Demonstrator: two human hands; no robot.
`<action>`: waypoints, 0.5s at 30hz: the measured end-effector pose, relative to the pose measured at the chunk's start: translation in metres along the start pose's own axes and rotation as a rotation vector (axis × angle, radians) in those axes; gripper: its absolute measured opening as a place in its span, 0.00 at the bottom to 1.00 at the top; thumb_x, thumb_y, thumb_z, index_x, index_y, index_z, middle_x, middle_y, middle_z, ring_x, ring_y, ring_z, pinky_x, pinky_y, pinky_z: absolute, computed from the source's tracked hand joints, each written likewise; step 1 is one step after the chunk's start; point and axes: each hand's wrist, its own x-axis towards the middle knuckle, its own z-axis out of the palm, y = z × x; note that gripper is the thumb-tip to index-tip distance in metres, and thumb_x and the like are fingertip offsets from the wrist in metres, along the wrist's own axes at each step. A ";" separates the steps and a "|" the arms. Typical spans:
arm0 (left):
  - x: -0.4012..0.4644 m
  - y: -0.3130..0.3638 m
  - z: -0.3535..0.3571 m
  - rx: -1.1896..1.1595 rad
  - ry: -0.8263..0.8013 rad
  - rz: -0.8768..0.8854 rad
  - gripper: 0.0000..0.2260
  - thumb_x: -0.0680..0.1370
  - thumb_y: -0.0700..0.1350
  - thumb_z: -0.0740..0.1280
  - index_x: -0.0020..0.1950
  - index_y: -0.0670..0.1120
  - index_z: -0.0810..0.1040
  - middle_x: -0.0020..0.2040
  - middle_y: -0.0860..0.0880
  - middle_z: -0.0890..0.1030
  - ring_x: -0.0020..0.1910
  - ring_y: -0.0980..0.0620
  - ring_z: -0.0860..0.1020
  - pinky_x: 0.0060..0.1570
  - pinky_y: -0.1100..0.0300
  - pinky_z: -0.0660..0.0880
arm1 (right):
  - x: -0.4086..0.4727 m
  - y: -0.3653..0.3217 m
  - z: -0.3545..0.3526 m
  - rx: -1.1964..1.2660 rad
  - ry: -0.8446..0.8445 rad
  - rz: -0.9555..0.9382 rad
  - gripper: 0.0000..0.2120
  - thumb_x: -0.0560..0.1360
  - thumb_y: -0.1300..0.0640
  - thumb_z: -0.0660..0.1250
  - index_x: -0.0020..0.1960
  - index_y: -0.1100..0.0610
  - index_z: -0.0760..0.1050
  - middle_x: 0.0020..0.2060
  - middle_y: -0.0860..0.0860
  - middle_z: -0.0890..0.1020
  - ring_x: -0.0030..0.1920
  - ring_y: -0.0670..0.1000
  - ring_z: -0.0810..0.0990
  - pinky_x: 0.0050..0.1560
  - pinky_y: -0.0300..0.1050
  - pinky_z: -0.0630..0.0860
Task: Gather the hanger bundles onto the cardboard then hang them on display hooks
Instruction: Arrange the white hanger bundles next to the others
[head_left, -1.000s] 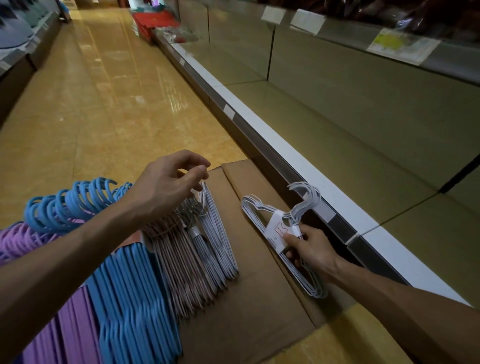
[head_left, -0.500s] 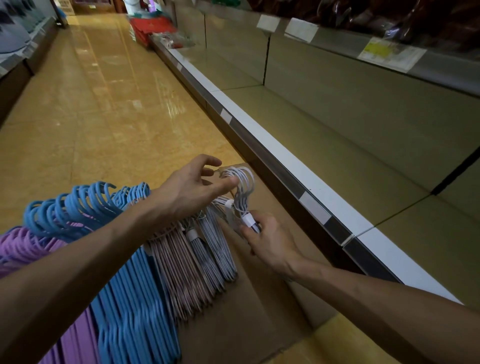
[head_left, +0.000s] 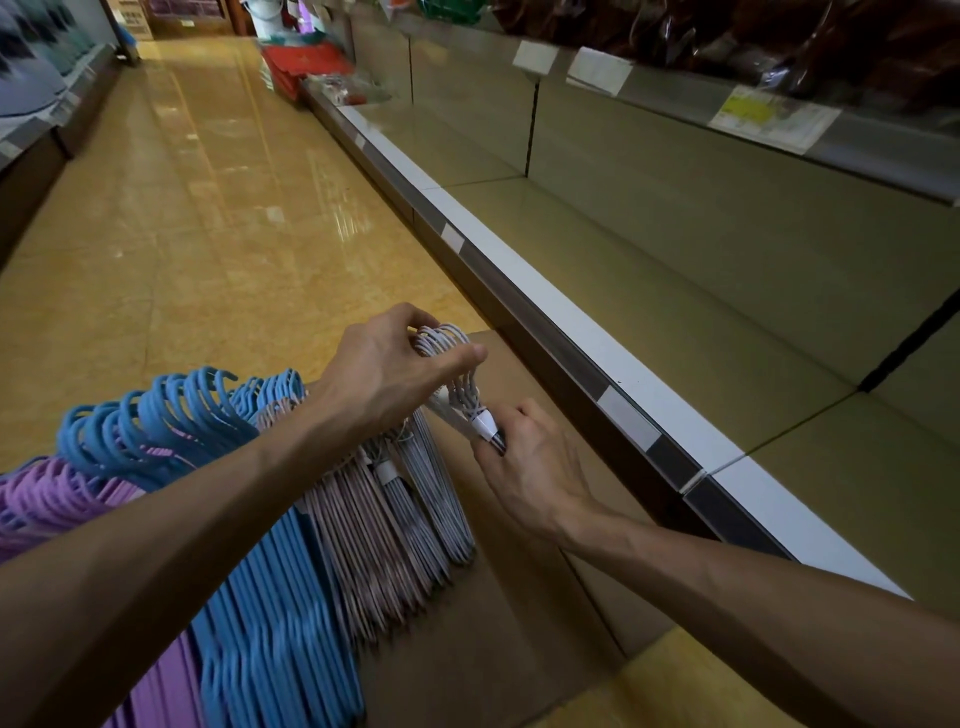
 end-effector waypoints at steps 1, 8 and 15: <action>0.000 0.000 0.000 0.002 0.008 0.013 0.29 0.72 0.63 0.71 0.68 0.49 0.73 0.42 0.60 0.73 0.40 0.67 0.72 0.35 0.72 0.68 | 0.000 -0.001 0.000 0.015 -0.015 0.006 0.09 0.82 0.48 0.61 0.58 0.49 0.74 0.48 0.47 0.72 0.41 0.46 0.73 0.35 0.37 0.65; -0.005 0.006 0.003 0.047 -0.062 0.153 0.28 0.72 0.60 0.72 0.68 0.48 0.74 0.52 0.54 0.78 0.47 0.60 0.78 0.40 0.72 0.73 | 0.001 -0.006 -0.001 0.036 -0.125 0.030 0.11 0.79 0.46 0.63 0.56 0.52 0.74 0.49 0.50 0.75 0.46 0.51 0.76 0.45 0.49 0.77; -0.006 0.013 0.010 0.075 -0.164 0.278 0.27 0.72 0.58 0.72 0.67 0.48 0.73 0.55 0.51 0.81 0.54 0.56 0.80 0.52 0.62 0.79 | 0.009 0.001 -0.003 -0.029 -0.170 0.020 0.06 0.76 0.49 0.64 0.51 0.48 0.70 0.46 0.51 0.77 0.42 0.53 0.78 0.41 0.50 0.78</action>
